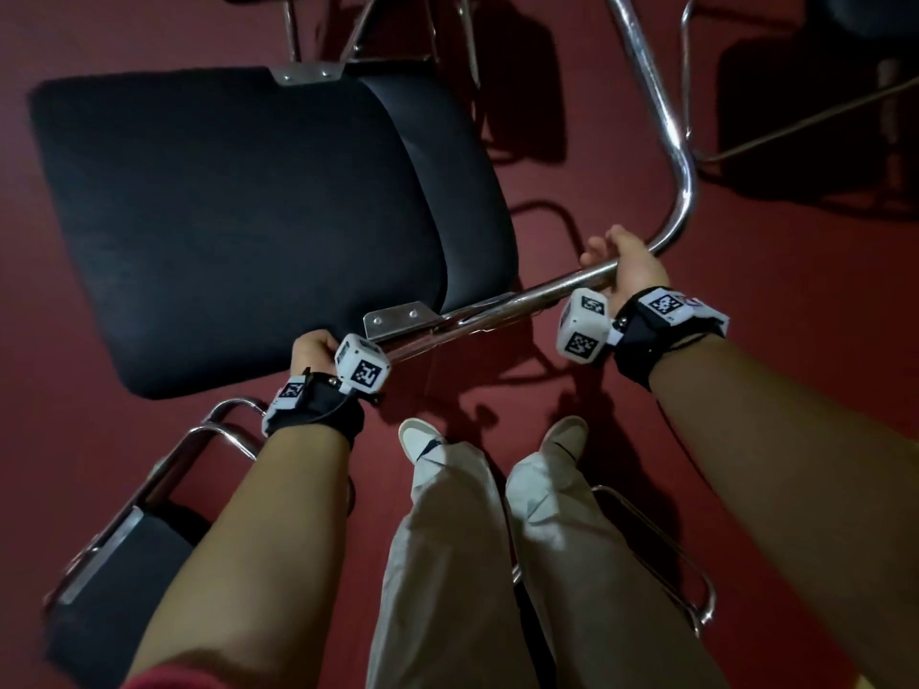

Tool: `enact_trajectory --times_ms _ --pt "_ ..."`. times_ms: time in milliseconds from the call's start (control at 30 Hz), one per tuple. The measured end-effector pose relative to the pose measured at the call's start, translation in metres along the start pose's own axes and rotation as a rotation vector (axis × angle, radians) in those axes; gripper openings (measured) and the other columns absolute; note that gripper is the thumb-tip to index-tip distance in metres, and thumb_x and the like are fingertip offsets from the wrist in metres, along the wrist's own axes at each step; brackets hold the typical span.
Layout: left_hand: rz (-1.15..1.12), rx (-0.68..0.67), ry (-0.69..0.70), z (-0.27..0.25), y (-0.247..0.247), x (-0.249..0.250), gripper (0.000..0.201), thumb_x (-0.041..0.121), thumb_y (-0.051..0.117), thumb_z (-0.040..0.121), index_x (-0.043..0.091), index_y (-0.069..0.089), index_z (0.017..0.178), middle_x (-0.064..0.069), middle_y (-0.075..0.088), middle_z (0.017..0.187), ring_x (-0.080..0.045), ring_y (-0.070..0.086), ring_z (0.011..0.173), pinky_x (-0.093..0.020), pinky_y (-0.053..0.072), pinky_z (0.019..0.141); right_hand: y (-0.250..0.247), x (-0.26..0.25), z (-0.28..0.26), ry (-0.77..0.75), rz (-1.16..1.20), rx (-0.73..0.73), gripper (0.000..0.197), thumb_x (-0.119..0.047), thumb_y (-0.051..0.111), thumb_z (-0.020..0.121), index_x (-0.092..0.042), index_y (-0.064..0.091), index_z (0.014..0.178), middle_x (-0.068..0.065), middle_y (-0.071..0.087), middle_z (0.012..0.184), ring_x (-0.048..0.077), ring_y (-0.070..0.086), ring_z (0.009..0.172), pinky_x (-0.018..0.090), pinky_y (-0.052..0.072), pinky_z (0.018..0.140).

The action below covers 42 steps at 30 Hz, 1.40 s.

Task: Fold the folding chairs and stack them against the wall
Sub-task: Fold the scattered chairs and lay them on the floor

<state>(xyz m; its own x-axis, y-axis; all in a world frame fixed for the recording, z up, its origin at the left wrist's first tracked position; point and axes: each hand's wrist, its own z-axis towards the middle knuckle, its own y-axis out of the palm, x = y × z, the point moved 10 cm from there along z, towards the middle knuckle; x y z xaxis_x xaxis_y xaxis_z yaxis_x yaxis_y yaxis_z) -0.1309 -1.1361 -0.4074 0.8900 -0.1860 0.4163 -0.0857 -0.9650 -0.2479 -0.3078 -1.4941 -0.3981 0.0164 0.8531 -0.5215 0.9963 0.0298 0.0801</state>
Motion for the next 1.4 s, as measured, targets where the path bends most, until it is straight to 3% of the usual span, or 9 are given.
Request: enact_trajectory --times_ms 133,367,467,667,767,833,1033,1233,1400 --pt "-0.074 -0.036 0.013 -0.03 0.028 0.011 0.036 0.012 0.051 0.065 0.024 0.018 0.068 -0.001 0.02 0.072 -0.023 0.031 0.052 -0.033 0.036 0.054 -0.023 -0.004 0.008 0.035 0.018 0.037 0.025 -0.028 0.064 0.093 -0.017 0.06 0.072 -0.003 0.066 0.069 0.013 0.059 0.065 0.028 0.05 0.061" --pt "-0.046 0.088 0.1 -0.051 0.051 0.036 0.021 0.006 0.051 0.086 0.016 0.041 0.07 -0.002 0.041 0.071 -0.017 0.046 0.057 -0.019 0.04 0.039 -0.062 -0.019 0.0 0.055 0.032 0.107 0.026 -0.029 0.067 0.093 -0.017 0.055 0.073 -0.003 0.055 0.07 0.012 0.054 0.06 0.021 0.048 0.045" --pt "-0.057 0.151 0.156 -0.076 0.063 0.048 0.022 -0.005 0.049 0.078 0.011 0.039 0.065 -0.002 0.037 0.062 -0.012 0.035 0.033 -0.013 0.027 0.036 -0.071 -0.027 -0.006 0.052 0.048 0.096 0.028 -0.027 0.068 0.092 -0.016 0.052 0.072 -0.003 0.051 0.067 0.012 0.052 0.058 0.021 0.047 0.044" --pt "-0.058 0.114 0.255 -0.117 0.104 0.061 0.017 -0.001 0.055 0.07 0.006 0.057 0.085 -0.007 0.058 0.079 -0.019 0.052 0.064 -0.023 0.043 0.057 -0.083 -0.046 -0.022 -0.005 0.075 0.069 0.022 -0.024 0.07 0.089 -0.015 0.056 0.076 -0.003 0.056 0.067 0.012 0.057 0.062 0.028 0.048 0.057" --pt "-0.011 0.051 0.321 -0.132 0.121 0.074 0.058 0.013 0.067 0.063 0.01 0.055 0.12 -0.009 0.062 0.115 -0.02 0.065 0.088 -0.024 0.049 0.053 -0.089 -0.06 -0.03 -0.029 0.016 0.036 0.018 -0.026 0.072 0.088 -0.015 0.06 0.079 -0.002 0.06 0.07 0.013 0.058 0.064 0.026 0.047 0.054" --pt "0.009 -0.003 0.375 -0.142 0.131 0.083 0.076 0.016 0.07 0.064 0.021 0.04 0.135 -0.009 0.053 0.127 -0.019 0.061 0.098 -0.027 0.048 0.063 -0.093 -0.064 -0.034 -0.031 -0.001 0.017 0.016 -0.025 0.072 0.088 -0.015 0.061 0.082 -0.001 0.061 0.072 0.013 0.059 0.063 0.024 0.047 0.049" --pt "0.048 -0.041 0.458 -0.155 0.154 0.105 0.07 0.012 0.07 0.067 0.032 0.037 0.125 -0.003 0.061 0.12 -0.016 0.062 0.1 -0.04 0.048 0.091 -0.107 -0.078 -0.038 -0.013 0.056 -0.042 0.026 -0.043 0.06 0.093 -0.018 0.056 0.096 0.007 0.063 0.092 0.02 0.065 0.072 0.029 0.051 0.061" --pt "0.109 -0.04 0.543 -0.165 0.171 0.121 0.059 0.007 0.069 0.069 0.025 0.035 0.115 -0.006 0.057 0.12 -0.015 0.062 0.099 -0.027 0.045 0.071 -0.125 -0.092 -0.036 -0.075 0.081 -0.042 0.005 -0.027 0.052 0.102 -0.024 0.048 0.103 0.01 0.068 0.102 0.03 0.073 0.083 0.045 0.06 0.075" --pt "0.152 -0.065 0.583 -0.173 0.19 0.115 0.056 0.004 0.064 0.076 0.019 0.032 0.118 -0.002 0.052 0.104 -0.012 0.057 0.083 -0.024 0.044 0.058 -0.153 -0.101 -0.024 -0.077 0.046 0.078 0.007 -0.012 0.061 0.096 -0.018 0.057 0.094 0.0 0.059 0.08 0.012 0.061 0.066 0.028 0.054 0.06"
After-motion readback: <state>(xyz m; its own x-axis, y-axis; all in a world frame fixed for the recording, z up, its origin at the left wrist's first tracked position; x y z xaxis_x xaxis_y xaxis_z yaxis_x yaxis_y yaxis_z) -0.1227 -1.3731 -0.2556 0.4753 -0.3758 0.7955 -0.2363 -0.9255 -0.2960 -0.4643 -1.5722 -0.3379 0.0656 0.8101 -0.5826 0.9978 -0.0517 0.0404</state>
